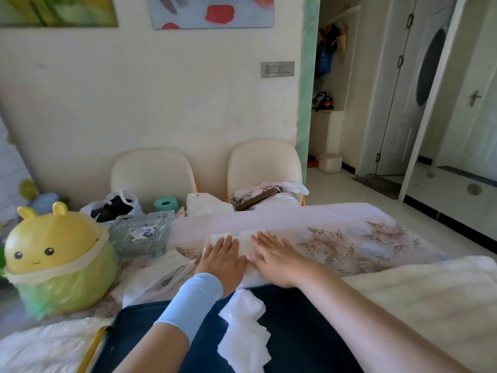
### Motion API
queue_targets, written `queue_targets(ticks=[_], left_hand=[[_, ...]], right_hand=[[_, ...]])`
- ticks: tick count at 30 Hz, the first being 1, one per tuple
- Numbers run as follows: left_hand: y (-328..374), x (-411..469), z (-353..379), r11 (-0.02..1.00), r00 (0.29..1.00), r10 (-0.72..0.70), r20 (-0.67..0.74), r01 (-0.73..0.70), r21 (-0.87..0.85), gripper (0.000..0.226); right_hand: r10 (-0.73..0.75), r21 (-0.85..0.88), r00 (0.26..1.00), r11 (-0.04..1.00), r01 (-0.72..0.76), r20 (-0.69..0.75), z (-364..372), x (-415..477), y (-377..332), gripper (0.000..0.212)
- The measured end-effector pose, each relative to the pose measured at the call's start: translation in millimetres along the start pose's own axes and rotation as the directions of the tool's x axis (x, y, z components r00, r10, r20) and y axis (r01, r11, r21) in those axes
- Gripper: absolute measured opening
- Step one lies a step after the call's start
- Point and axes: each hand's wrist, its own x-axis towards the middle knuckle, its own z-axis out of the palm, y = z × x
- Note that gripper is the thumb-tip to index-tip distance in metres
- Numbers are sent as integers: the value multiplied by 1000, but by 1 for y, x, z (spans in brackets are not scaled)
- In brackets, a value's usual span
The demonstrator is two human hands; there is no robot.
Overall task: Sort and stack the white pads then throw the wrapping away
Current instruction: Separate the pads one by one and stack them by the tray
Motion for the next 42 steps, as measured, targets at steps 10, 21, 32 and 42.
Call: queue_targets(ticks=[10, 21, 32, 42], left_hand=[[-7, -67, -27, 818, 924, -154, -350, -80, -570, 19], [0, -115, -1, 643, 979, -198, 57, 174, -746, 35], [-2, -136, -3, 90, 978, -191, -82, -65, -994, 27], [-7, -136, -10, -326, 985, -173, -7, -64, -943, 28]], right_hand=[[-27, 53, 959, 998, 44, -282, -18, -54, -33, 25], [130, 276, 991, 954, -121, -16, 26, -72, -56, 17], [46, 788, 954, 576, 217, -296, 21, -84, -59, 34], [82, 884, 955, 406, 230, -286, 20, -79, -61, 12]])
